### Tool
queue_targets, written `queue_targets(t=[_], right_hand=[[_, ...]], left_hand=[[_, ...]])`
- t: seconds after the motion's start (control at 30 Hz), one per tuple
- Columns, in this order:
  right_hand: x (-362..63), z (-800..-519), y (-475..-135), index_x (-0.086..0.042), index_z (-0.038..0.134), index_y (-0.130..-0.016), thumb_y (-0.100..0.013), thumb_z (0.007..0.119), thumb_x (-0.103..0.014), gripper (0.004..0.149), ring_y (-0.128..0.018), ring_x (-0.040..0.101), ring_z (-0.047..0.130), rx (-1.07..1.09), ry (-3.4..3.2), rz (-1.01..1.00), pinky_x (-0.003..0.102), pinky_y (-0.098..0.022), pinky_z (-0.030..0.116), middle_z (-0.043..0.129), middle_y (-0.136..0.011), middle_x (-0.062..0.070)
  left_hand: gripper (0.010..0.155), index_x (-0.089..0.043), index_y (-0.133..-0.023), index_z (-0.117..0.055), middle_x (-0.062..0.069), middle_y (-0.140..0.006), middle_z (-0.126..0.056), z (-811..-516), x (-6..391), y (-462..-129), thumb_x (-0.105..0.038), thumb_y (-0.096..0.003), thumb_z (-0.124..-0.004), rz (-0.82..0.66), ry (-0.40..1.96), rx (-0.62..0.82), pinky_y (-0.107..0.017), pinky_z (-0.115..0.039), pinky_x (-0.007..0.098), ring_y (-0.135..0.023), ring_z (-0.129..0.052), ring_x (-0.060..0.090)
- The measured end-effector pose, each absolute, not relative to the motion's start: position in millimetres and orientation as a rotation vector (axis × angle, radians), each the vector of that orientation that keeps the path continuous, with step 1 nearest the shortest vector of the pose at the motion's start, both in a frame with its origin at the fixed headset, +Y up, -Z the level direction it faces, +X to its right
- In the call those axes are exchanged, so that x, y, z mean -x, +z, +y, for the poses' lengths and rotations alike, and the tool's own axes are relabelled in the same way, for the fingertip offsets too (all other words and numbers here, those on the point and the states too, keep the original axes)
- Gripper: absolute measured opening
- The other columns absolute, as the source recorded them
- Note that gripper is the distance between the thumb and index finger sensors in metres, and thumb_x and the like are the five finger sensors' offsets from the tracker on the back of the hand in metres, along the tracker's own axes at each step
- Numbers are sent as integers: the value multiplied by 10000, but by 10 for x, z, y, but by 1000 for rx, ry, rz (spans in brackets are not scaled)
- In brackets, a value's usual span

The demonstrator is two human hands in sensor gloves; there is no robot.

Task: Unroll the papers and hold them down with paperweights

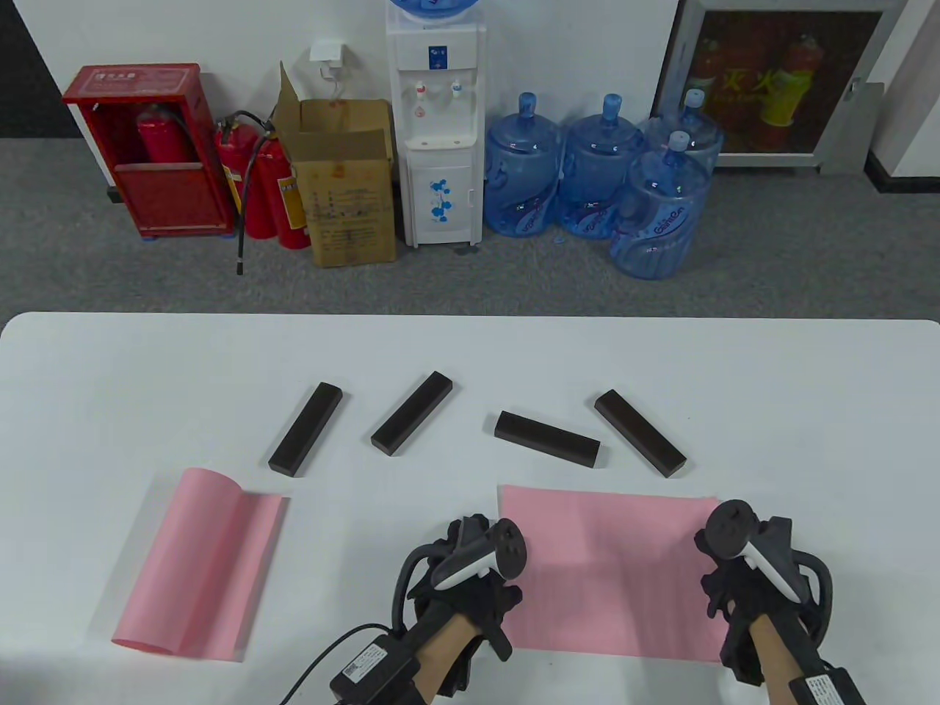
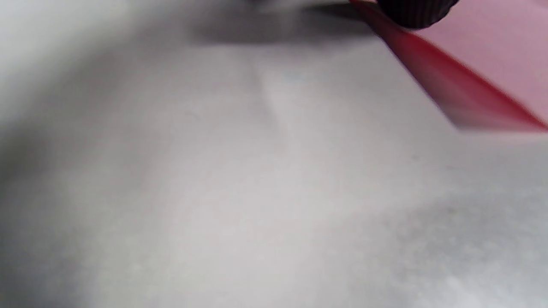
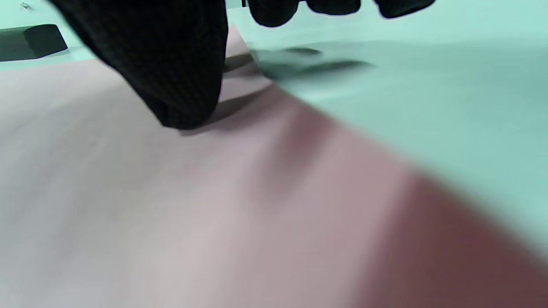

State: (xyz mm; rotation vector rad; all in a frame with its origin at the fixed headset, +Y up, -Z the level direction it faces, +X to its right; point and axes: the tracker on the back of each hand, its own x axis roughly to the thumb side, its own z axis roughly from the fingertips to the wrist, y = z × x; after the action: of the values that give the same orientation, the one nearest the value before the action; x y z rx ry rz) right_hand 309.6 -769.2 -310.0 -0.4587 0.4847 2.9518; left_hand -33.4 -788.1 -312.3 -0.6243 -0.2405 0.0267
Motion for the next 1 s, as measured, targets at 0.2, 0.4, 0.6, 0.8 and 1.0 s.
queue_targets(t=[0.2, 0.4, 0.6, 0.8, 1.0], right_hand=[[-3141, -7712, -3091, -341, 683, -985, -404, 894, -316, 619, -1072, 431, 329, 445, 2901, 486, 647, -755, 401, 314, -1137, 65], [-3122, -7715, -3095, -328, 685, -986, -405, 890, -310, 616, -1072, 429, 344, 427, 2924, 480, 647, -754, 410, 330, -1137, 67], [-3153, -7714, -3098, -334, 693, -981, -402, 896, -311, 614, -1075, 424, 337, 423, 2894, 481, 646, -756, 407, 320, -1138, 62], [-3162, -7717, -3098, -332, 696, -979, -400, 900, -308, 614, -1073, 424, 345, 418, 2879, 482, 646, -756, 408, 325, -1138, 61], [-3164, -7715, -3095, -334, 696, -979, -401, 898, -308, 612, -1073, 423, 349, 416, 2876, 481, 646, -756, 409, 328, -1138, 62]], left_hand=[[735, -477, -1096, -204, 80, -1217, -90, -7742, 295, -3244, -572, -511, -639, -248, -81, 666, -810, -274, 600, -1117, -186, 423], [729, -396, -1129, -344, 121, -1184, -593, -7209, 513, -3929, -570, -496, -661, -134, 57, 560, -689, -604, 572, -982, -714, 407], [738, -410, -1122, -305, 109, -1210, -515, -7045, 843, -4720, -554, -496, -668, 69, -52, 376, -709, -578, 589, -1036, -644, 408], [782, -410, -1108, -210, 104, -1236, -439, -7438, 1022, -5114, -536, -496, -681, 171, -109, 398, -726, -562, 620, -1081, -593, 438], [756, -408, -1099, -233, 102, -1168, -575, -7666, 1007, -5275, -458, -503, -696, 162, -212, 342, -674, -656, 561, -957, -751, 403]])
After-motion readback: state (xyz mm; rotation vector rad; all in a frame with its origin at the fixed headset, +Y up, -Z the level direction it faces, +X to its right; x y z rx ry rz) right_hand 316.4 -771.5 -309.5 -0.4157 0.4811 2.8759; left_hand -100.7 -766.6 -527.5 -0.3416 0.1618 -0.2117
